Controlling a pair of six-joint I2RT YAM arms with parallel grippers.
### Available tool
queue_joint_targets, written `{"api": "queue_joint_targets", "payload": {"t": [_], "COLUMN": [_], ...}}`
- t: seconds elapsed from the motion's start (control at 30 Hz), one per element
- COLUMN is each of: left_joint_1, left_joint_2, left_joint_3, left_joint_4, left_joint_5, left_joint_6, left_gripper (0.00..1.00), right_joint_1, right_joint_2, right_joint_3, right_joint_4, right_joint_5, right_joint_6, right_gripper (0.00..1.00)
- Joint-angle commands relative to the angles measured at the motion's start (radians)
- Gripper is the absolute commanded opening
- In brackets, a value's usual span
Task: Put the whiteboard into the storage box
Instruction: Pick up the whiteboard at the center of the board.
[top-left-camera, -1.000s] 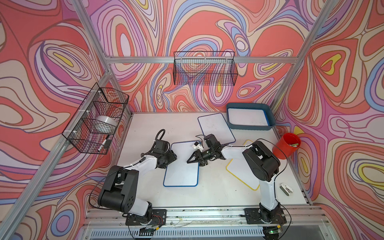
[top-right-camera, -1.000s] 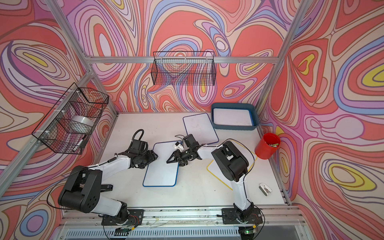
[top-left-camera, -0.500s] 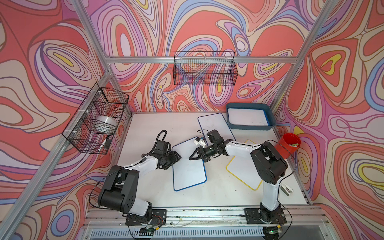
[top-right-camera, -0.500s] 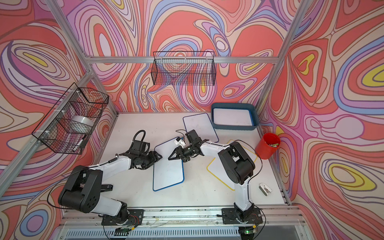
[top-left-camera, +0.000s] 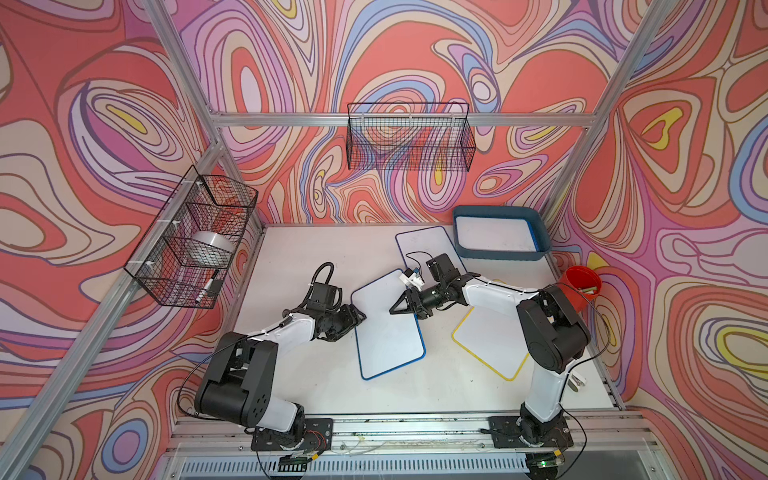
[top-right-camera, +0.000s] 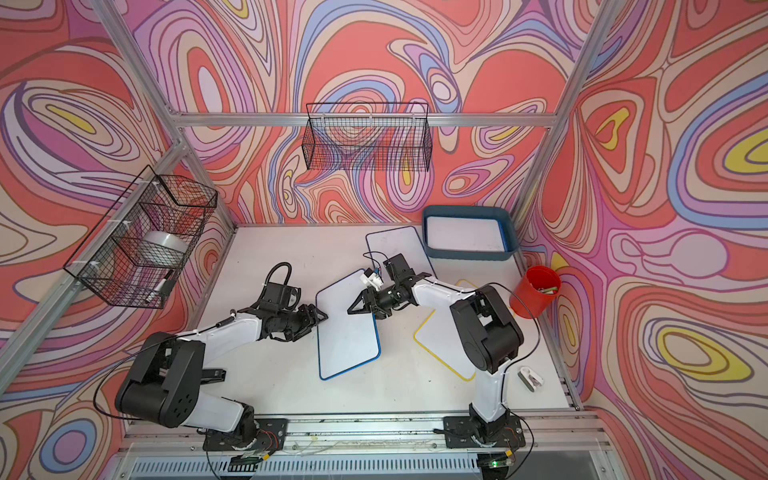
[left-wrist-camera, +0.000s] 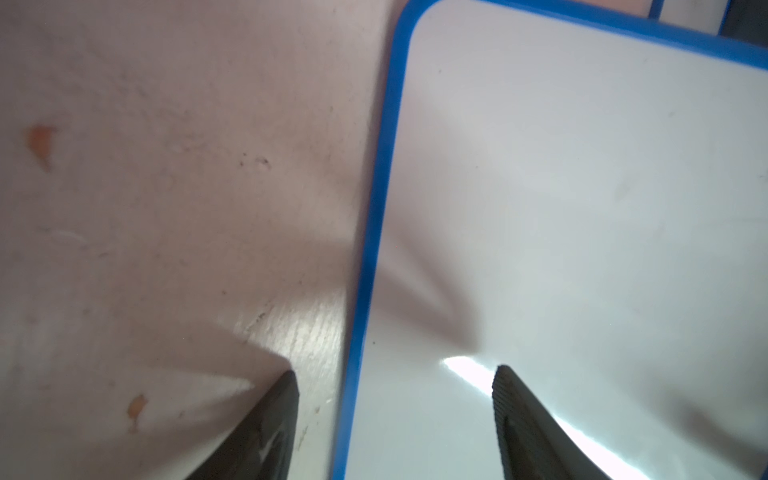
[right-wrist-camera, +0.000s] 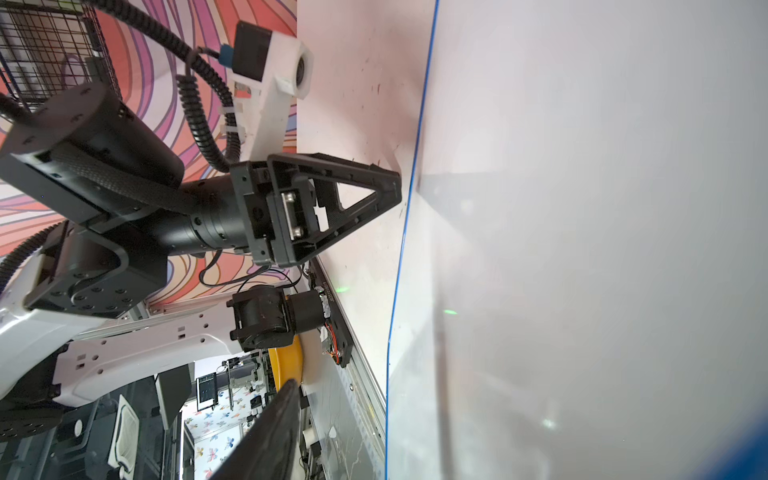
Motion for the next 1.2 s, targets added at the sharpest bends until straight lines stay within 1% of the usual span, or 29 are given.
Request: {"api": "queue_joint_targets", "payload": {"t": [0.0, 0.13, 0.23, 0.5, 0.6, 0.7, 0.83, 0.93, 1.17], "left_joint_1": [0.004, 0.008, 0.01, 0.025, 0.04, 0.043, 0.053, 0.061, 0.096], "left_joint_2": [0.013, 0.03, 0.034, 0.052, 0.058, 0.047, 0.027, 0.01, -0.061], "left_joint_3": [-0.043, -0.043, -0.043, -0.038, -0.03, -0.026, -0.01, 0.01, 0.109], "left_joint_4": [-0.063, -0.048, -0.046, -0.043, -0.052, -0.065, -0.107, -0.136, -0.352], "left_joint_5": [-0.008, 0.004, 0.004, 0.009, 0.015, 0.016, -0.003, -0.002, 0.007], "left_joint_6": [-0.014, -0.013, -0.007, 0.012, 0.022, 0.032, 0.056, 0.08, 0.18], "left_gripper": [0.7, 0.7, 0.7, 0.7, 0.7, 0.7, 0.7, 0.7, 0.7], "right_joint_1": [-0.016, -0.029, -0.041, -0.07, -0.073, -0.074, -0.077, -0.082, -0.105], "right_joint_2": [-0.041, -0.041, -0.034, -0.028, -0.033, -0.03, -0.028, -0.029, -0.031], "right_joint_3": [0.0, 0.002, 0.015, 0.058, 0.068, 0.077, 0.086, 0.091, 0.136], "right_joint_4": [-0.031, -0.052, -0.085, -0.179, -0.202, -0.221, -0.236, -0.252, -0.326], "right_joint_5": [-0.001, 0.008, 0.02, 0.031, 0.032, 0.033, 0.035, 0.036, 0.037], "right_joint_6": [-0.043, -0.053, -0.078, -0.136, -0.149, -0.162, -0.173, -0.187, -0.232], "right_gripper": [0.53, 0.47, 0.41, 0.37, 0.34, 0.28, 0.2, 0.15, 0.03]}}
